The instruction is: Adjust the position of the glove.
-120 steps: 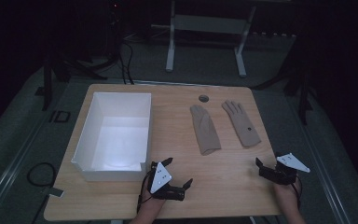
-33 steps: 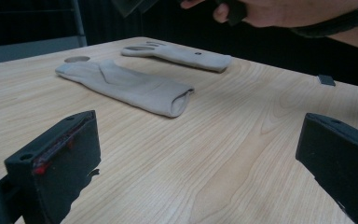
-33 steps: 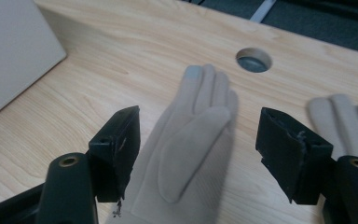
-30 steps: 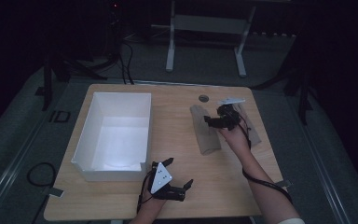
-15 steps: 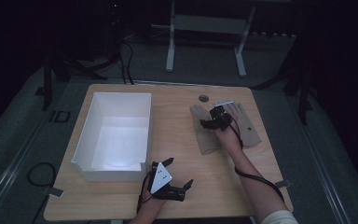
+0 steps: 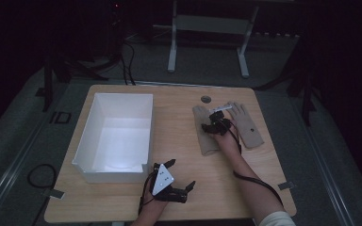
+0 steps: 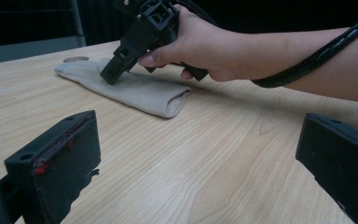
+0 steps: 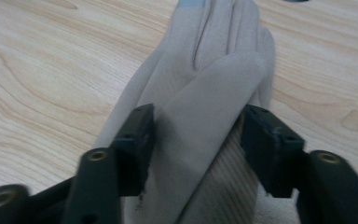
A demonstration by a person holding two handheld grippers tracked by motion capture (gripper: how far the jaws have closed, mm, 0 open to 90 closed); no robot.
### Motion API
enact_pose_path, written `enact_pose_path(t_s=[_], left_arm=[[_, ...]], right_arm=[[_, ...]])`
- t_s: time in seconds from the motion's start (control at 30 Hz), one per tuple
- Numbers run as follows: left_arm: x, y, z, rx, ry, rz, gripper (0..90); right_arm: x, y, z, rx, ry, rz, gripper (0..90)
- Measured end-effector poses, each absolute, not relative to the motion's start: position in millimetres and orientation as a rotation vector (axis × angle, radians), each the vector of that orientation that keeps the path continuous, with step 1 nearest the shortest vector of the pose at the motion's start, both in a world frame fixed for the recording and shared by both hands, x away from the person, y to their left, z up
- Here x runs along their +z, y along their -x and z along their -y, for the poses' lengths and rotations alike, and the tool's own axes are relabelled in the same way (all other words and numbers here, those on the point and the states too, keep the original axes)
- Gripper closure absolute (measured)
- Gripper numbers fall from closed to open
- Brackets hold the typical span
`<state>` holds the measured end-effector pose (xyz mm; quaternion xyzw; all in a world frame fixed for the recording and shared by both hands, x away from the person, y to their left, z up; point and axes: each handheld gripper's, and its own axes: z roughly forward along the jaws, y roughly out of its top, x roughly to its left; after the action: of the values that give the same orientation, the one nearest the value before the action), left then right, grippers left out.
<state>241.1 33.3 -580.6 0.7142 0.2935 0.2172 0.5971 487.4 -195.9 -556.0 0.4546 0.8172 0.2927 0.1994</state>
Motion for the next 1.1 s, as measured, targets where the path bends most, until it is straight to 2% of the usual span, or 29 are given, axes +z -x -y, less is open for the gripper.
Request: enact_pose_path(t_s=[0.17,0.23,0.5,0.8,0.97,1.1], left_arm=[[-580.6,-241.3,-33.5,0.502,-1.657,-0.683,0.3],[-580.6,-241.3,-33.5,0.502,-1.657,-0.684,0.2],[-580.6,-241.3,-33.4,0.501,-1.657,-0.683,0.3],[-580.5,-240.9,-32.9,0.511,-1.66,-0.682,0.3],[-580.5,-240.9,-33.0,0.511,-1.662,-0.68,0.3],[-580.5,-240.5,-32.3,0.509,-1.662,-0.672,0.3]], right_arm=[[-556.0,-483.3,192.2,0.826,-1.254,-2.275,75.5],[-555.5,-482.3,191.6,0.837,-1.279,-2.263,77.7],[-524.2,-464.7,191.7,0.998,-1.332,-2.201,79.0],[-485.8,-421.9,177.7,1.151,-1.306,-2.132,79.0],[-478.9,-401.2,172.0,1.209,-1.336,-2.097,79.0],[-486.7,-387.6,169.7,1.222,-1.385,-2.079,79.0]])
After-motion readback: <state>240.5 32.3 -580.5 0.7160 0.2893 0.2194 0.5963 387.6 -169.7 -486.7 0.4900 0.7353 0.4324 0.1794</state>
